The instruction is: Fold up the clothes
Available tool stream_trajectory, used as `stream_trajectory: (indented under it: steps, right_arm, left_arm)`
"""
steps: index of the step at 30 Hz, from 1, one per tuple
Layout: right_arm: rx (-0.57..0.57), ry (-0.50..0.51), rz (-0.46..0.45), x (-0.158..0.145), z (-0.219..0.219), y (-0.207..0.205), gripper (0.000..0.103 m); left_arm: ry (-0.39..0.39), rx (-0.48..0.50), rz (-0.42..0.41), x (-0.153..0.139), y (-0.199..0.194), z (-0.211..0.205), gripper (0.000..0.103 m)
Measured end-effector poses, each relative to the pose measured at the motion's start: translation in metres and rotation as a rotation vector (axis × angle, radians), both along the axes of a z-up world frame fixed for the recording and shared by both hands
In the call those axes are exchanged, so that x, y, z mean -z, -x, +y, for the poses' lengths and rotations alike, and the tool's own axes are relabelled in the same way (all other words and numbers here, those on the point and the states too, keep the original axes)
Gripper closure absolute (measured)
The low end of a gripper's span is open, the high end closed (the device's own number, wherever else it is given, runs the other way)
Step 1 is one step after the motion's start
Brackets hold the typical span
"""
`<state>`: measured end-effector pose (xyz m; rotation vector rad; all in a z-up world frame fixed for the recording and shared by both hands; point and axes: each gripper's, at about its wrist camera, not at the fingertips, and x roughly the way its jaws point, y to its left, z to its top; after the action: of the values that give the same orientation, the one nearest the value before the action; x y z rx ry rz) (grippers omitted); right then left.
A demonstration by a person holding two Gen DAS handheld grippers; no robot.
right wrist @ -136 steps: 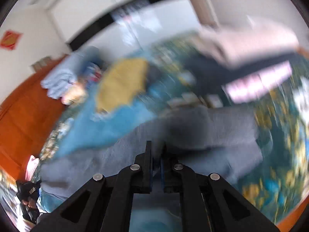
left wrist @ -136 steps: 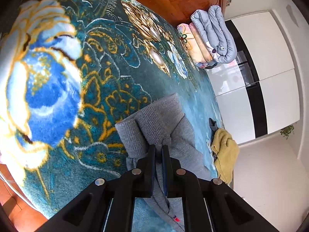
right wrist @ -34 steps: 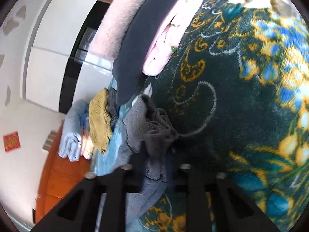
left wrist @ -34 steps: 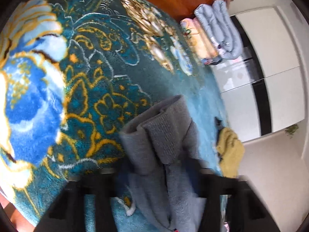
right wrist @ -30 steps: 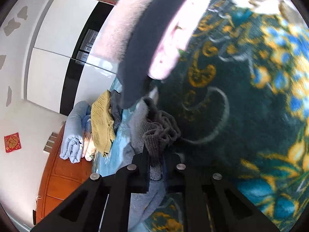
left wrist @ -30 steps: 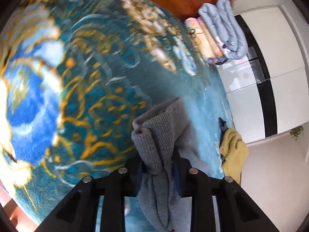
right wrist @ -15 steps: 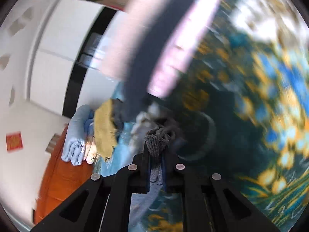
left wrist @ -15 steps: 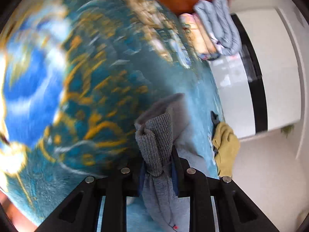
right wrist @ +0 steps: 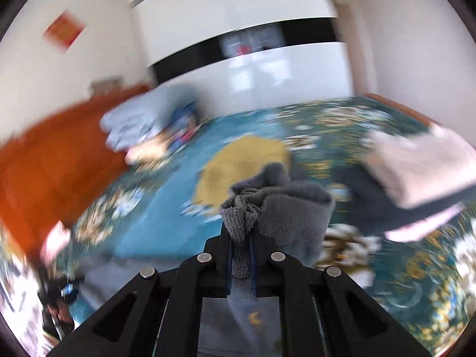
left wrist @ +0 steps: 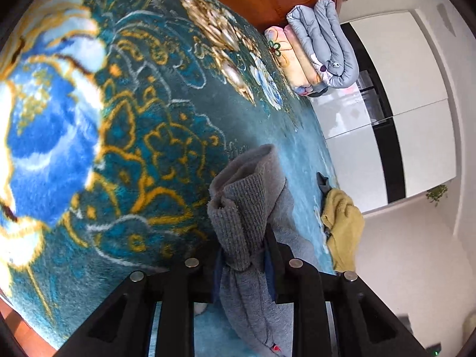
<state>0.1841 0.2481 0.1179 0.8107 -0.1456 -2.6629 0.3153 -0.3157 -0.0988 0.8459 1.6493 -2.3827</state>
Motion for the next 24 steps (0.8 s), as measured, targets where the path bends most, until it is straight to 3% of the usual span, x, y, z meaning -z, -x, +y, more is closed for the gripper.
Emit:
stream_trajectory:
  steps: [7,14,18,21,24]
  right_arm:
    - [-0.216,-0.145,-0.180,0.092,-0.160,0.005,0.093]
    - [-0.289,-0.294,-0.283,0.154,-0.206,-0.008,0.091]
    - [-0.411,-0.314,-0.308,0.162,-0.215,-0.015,0.073]
    - [-0.509,-0.218,-0.293,0.146,-0.206,-0.020,0.072]
    - [-0.457,-0.120,-0.239,0.118,-0.172,-0.006,0.071]
  left_arm:
    - [-0.028,0.016,0.039,0.009,-0.005,-0.004,0.076]
    - [-0.042,0.037,0.059,0.013,-0.006,-0.007,0.075]
    - [-0.036,0.031,0.039,0.012,-0.006,-0.006,0.075]
    - [-0.034,0.026,0.015,0.010,-0.004,-0.005,0.073]
    - [-0.011,0.022,-0.025,0.004,0.002,-0.003,0.073]
